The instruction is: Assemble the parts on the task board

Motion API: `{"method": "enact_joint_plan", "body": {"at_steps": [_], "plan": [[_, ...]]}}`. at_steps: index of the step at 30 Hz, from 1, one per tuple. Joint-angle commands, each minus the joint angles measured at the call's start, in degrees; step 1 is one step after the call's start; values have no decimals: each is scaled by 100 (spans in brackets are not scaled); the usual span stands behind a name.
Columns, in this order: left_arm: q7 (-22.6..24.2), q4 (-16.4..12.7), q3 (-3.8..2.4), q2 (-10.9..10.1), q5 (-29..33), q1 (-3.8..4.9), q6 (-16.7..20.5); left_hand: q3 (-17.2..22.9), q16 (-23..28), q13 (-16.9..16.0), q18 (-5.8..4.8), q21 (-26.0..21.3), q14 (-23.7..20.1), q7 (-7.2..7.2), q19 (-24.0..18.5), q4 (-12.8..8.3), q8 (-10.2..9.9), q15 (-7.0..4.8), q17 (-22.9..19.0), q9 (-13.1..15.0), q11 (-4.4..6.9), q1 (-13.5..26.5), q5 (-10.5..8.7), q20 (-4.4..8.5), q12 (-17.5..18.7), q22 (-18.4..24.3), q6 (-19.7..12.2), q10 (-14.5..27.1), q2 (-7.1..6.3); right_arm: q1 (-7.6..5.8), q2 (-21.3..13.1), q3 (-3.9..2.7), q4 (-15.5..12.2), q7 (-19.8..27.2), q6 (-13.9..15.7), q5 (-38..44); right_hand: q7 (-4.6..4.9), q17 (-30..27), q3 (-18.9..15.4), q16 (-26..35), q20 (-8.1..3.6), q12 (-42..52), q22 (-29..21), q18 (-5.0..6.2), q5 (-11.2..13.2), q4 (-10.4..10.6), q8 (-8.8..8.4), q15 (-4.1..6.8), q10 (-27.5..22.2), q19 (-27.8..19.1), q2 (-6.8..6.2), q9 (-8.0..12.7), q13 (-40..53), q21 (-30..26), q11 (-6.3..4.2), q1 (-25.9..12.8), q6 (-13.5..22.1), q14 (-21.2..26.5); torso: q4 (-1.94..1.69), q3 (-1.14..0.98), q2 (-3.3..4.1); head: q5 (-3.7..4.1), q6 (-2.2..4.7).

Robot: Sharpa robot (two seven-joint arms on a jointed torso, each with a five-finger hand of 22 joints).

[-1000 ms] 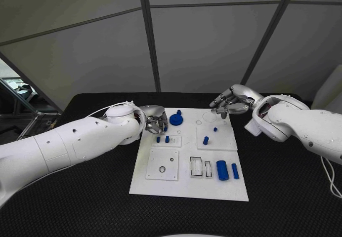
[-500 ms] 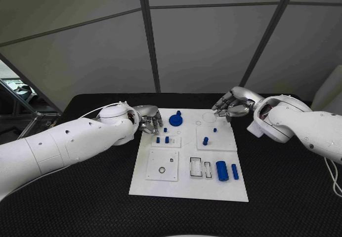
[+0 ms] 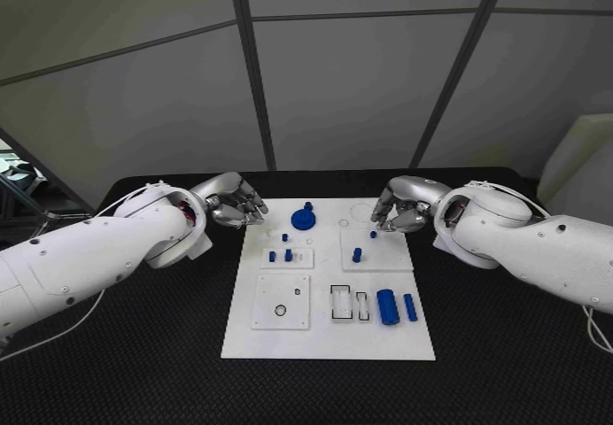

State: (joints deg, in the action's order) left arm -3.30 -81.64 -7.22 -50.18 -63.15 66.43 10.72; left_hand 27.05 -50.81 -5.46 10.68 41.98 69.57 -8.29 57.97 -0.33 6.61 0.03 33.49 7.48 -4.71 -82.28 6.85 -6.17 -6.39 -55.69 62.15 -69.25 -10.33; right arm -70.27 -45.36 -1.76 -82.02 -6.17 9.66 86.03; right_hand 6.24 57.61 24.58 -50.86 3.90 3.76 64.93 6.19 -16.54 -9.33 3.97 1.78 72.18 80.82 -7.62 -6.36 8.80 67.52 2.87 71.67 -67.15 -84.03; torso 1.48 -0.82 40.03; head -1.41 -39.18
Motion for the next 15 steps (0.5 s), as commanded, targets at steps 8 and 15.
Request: {"method": "enact_joint_plan", "body": {"at_steps": [8, 15], "plan": [[1540, -350, -12, -318, 4296, -54, 302, -117, 596, -76, -17, -400, 7, -6, -25, 46, -137, 13, -345, 36, 11, 202, -80, -17, -41, 269, 39, -57, 88, 154, 74, 69, -55, -436, 170, 1275, 134, 95, -71, -266, 88, -28, 268, -135, 140, -69, -45, -86, -503, 13, -229, 107, -261, 255, 146, -81, 312, -232, 0, 8, 2, 61, 4], [1740, -435, -12, -355, 4758, -72, 177, -168, 830, -108, -19, -582, 29, -8, 10, 36, -181, 23, -455, 58, 5, 241, -119, -26, -37, 404, 50, -41, 115, 236, 189, 80, -2, -419, 167, 1321, 159, 191, -64, -453, 116, -18, 436, -157, 133, -84, -41, -101, -518, 46, -204, 151, -320, 411, 164, -49, 388, -232, 7, 8, 6, 41, -8]]}}
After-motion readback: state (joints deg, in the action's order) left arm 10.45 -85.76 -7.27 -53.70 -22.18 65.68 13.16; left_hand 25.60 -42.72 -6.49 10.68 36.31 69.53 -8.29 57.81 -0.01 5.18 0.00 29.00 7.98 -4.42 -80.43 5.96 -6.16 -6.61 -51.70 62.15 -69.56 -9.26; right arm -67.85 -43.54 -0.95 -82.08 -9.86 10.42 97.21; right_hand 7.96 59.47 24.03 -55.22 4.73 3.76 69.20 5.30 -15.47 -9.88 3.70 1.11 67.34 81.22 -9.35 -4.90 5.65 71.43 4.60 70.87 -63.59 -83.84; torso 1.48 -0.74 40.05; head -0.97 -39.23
